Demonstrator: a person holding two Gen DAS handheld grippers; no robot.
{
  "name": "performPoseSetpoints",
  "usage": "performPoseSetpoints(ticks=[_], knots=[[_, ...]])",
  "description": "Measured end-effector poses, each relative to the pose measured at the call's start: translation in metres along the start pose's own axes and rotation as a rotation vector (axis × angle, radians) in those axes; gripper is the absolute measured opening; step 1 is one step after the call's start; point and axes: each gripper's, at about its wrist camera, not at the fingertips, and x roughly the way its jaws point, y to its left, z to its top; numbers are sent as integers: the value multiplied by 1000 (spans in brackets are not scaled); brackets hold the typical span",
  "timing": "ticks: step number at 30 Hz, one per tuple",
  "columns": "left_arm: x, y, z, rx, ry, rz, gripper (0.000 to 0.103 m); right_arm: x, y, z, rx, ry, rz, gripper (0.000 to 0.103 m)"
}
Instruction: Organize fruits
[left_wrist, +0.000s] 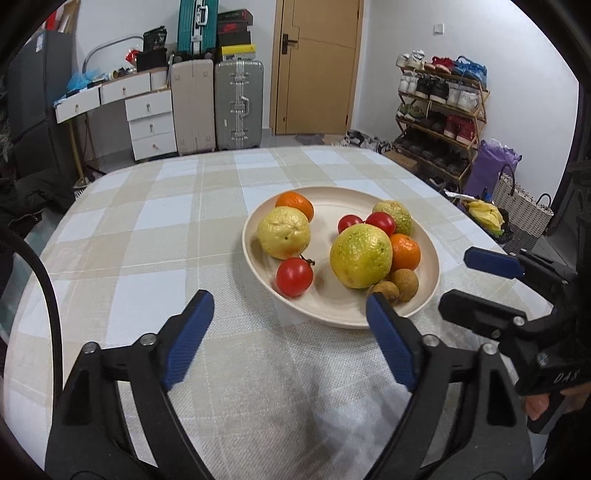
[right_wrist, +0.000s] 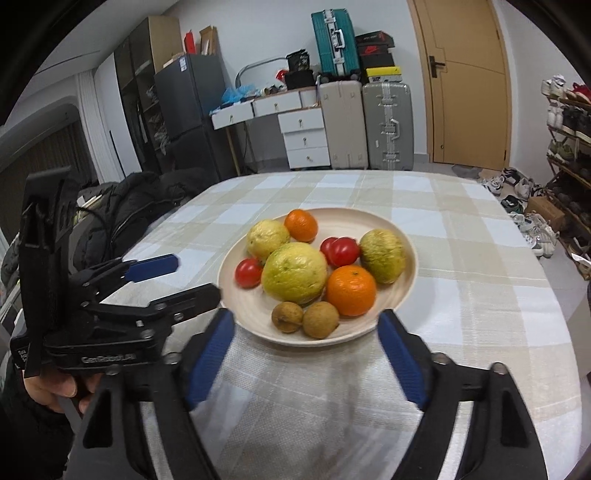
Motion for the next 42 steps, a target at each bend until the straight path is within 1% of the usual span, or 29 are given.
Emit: performPoseSetpoints(ticks=[2,3,4,8,14,20,26,29,35,42], knots=[[-11,1,-3,-2,-27,-3,92,-7,-4,-1,9,-22,-12,97],[-16,2,-4,-5,-38,-2,100,-9,-5,-1,17,-33,-15,103],[-22,2,-6,-8,-53,-3,102,-11,-8,-1,30,-44,-21,103],[-43,3,-8,-13,-97,-11,102,-20,-14,0,47,-77,-16,103],[-66,3,-16,-25,-148,4,102,-34,-10,-6,10,-128,-16,103],[-71,0,-23,-14,-167,25,102,-48,-6,-14,-17,-189,0,103],[-73,-5,-29,1,-181,17,102,-58,-2,-21,-45,-239,23,103],[-75,-7,-30,13,-184,8,102,-59,1,-21,-63,-241,39,103],[-76,-13,-27,38,-193,-1,102,-58,4,-21,-76,-237,17,103],[-76,-13,-27,30,-193,-2,102,-58,4,-22,-80,-240,14,103]])
